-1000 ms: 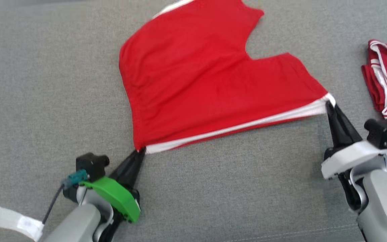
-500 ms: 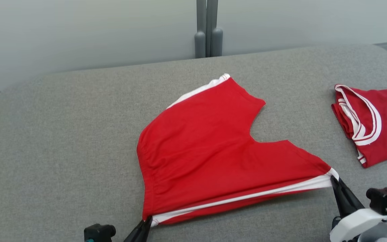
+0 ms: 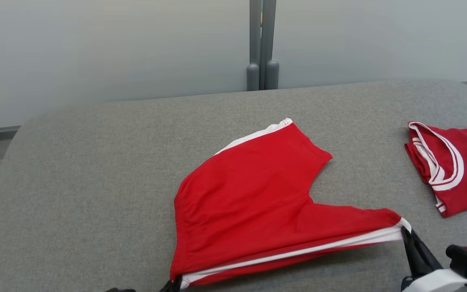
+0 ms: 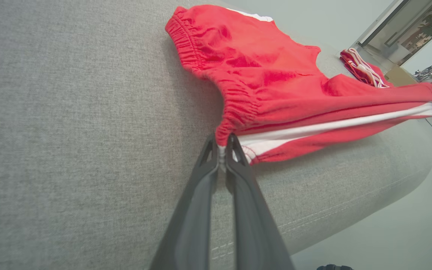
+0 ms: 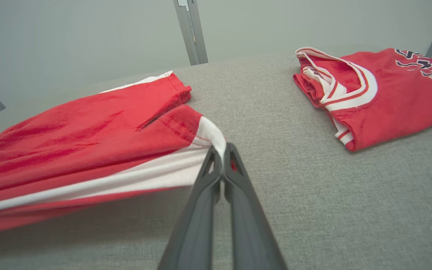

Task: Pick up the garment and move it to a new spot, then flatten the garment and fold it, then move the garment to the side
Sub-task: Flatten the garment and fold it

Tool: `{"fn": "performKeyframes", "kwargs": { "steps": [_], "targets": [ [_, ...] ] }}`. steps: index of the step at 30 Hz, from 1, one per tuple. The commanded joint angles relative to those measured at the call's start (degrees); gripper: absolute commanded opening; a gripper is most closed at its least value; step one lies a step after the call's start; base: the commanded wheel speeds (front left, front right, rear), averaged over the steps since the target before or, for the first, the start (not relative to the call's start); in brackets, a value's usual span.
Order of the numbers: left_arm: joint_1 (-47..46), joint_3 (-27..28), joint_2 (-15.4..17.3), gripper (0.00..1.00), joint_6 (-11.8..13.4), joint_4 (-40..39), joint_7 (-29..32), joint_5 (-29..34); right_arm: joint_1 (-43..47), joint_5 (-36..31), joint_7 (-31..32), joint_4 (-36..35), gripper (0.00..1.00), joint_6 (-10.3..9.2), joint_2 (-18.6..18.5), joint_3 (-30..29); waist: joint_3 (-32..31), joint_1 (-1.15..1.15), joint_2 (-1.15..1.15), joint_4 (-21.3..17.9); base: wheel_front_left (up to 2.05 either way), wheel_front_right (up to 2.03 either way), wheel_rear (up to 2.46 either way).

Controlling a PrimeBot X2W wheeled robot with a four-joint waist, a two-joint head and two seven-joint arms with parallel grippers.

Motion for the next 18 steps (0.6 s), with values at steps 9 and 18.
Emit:
{"fn": "performKeyframes", "kwargs": {
  "steps": [9, 18],
  "targets": [
    [-6.20, -3.57, 1.78, 0.00, 0.62, -6.05, -0.23, -2.08, -13.63, -1.82, -0.33, 4.78, 0.00, -0.66, -2.55, 1.46, 4.21, 0.01, 0.00, 3.52, 0.00, 0.00, 0.00],
    [-20.29, -6.66, -0.22, 0.00, 0.60, -4.75, -0.23, -3.75, -33.33, -6.50, 1.44, 15.33, 0.00, -0.62, -5.34, 3.95, 14.58, 0.01, 0.00, 8.79, 0.00, 0.00, 0.00]
  ]
}}
